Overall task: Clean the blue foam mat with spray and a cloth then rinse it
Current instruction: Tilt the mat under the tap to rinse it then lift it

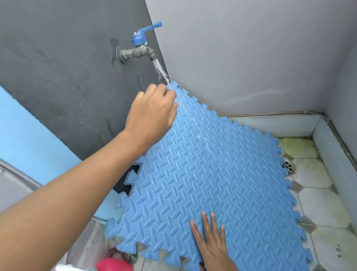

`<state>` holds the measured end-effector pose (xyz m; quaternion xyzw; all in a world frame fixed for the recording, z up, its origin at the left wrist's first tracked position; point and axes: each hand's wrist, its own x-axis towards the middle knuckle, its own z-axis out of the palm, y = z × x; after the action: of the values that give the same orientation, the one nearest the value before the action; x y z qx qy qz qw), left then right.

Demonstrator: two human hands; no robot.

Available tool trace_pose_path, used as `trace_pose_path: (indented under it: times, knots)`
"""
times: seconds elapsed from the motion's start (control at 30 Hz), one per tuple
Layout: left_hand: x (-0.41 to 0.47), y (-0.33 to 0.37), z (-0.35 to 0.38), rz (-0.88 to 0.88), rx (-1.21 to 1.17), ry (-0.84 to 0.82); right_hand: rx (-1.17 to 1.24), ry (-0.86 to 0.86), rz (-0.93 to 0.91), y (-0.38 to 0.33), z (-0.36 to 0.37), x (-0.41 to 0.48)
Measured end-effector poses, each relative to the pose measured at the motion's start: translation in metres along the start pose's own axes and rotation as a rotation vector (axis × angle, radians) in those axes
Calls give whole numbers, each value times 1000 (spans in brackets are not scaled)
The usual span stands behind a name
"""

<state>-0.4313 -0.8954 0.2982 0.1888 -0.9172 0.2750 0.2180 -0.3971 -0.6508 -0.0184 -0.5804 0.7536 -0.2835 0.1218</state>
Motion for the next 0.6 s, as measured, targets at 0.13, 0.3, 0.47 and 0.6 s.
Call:
trace_pose_path:
  times: [0.13, 0.3, 0.47, 0.6]
  knots:
    - [61, -8, -44, -118, -130, 326, -64, 13, 15, 4, 3, 1]
    - [125, -46, -53, -427, -109, -137, -114, -48, 34, 0, -6, 3]
    - [137, -65, -49, -491, -79, -218, -119, -40, 47, 2, -5, 0]
    - [144, -66, -52, -491, -75, -232, -93, -125, 43, 2, -7, 2]
